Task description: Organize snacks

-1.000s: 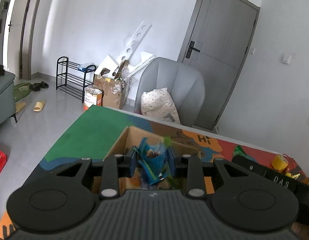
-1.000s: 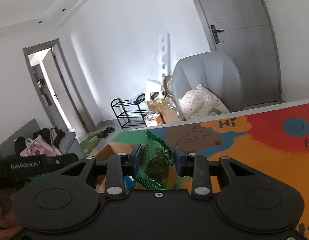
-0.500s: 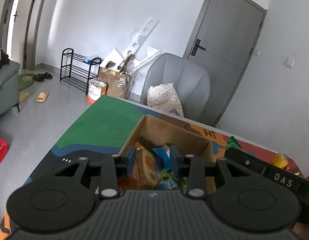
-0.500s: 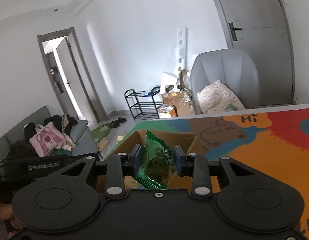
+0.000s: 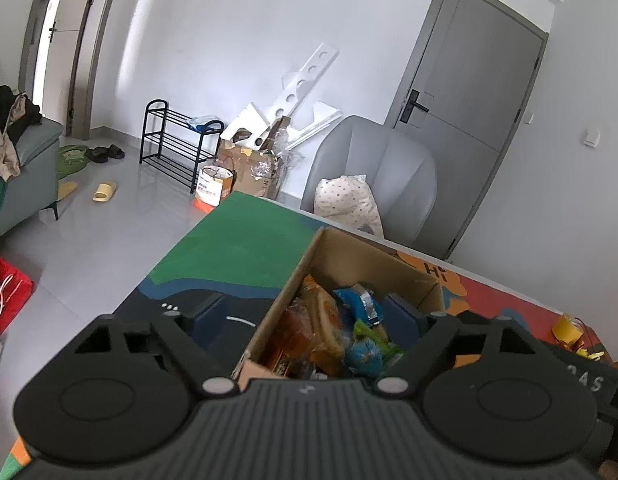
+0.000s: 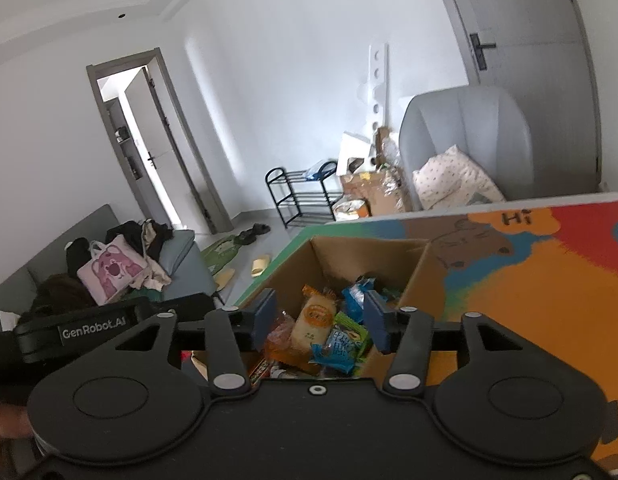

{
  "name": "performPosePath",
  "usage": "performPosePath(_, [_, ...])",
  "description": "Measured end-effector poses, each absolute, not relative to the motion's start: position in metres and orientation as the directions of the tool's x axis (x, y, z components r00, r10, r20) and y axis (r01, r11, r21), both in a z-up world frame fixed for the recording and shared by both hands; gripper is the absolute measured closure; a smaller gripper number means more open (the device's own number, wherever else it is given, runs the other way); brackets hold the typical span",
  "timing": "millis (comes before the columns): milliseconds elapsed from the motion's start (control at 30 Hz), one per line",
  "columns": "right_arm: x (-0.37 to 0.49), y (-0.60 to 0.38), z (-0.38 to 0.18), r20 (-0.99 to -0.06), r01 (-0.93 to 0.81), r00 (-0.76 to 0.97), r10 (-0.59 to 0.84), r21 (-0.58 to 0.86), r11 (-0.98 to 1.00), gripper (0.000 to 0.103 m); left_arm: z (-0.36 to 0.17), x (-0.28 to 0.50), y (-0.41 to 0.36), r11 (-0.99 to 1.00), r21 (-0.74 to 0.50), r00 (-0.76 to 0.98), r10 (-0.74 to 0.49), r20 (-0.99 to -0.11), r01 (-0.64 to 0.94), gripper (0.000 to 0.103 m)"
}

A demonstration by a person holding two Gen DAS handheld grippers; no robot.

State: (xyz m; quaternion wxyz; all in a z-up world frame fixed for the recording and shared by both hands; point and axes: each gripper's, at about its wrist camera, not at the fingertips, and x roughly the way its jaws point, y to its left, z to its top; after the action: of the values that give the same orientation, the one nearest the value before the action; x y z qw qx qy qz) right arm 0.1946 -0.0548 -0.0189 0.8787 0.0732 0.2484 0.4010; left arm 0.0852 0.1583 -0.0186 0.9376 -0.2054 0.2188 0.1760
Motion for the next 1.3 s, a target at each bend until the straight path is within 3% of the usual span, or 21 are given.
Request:
performPosePath(233, [0.185, -0.081, -0.017, -0.377, -0.628, 0.604, 0.702, 0.318, 0.711, 0.039, -0.017, 0.074, 0.151, 0.861, -0.310, 0.843, 0.218, -0.492, -0.403, 0.007])
performPosePath(500, [0.178, -0.122, -0.018, -0.383, -0.568, 0.652, 0.654, 0.325, 0.756, 0.028, -0.014, 0.074, 0.123, 0.896, -0.254, 0.834, 0.191, -0.517, -0.363, 0.005])
performPosePath(833, [0.170, -0.164, -0.014, -0.371, -0.511, 0.703, 0.607, 0.330, 0.794, 0.001, -0.009, 0.075, 0.083, 0.938, -0.201, 0.828, 0.134, -0.545, -0.284, 0.005])
performPosePath(1233, [0.166, -0.202, -0.001, -0.418, -0.430, 0.728, 0.544, 0.339, 0.836, 0.000, 0.005, 0.070, 0.046, 0.963, -0.155, 0.828, 0.101, -0.552, -0.221, 0.004])
performPosePath(1300, [0.163, -0.203, 0.002, -0.434, -0.419, 0.732, 0.525, 0.321, 0.849, 0.000, 0.009, 0.067, 0.042, 0.966, -0.148, 0.830, 0.097, -0.549, -0.211, 0.000])
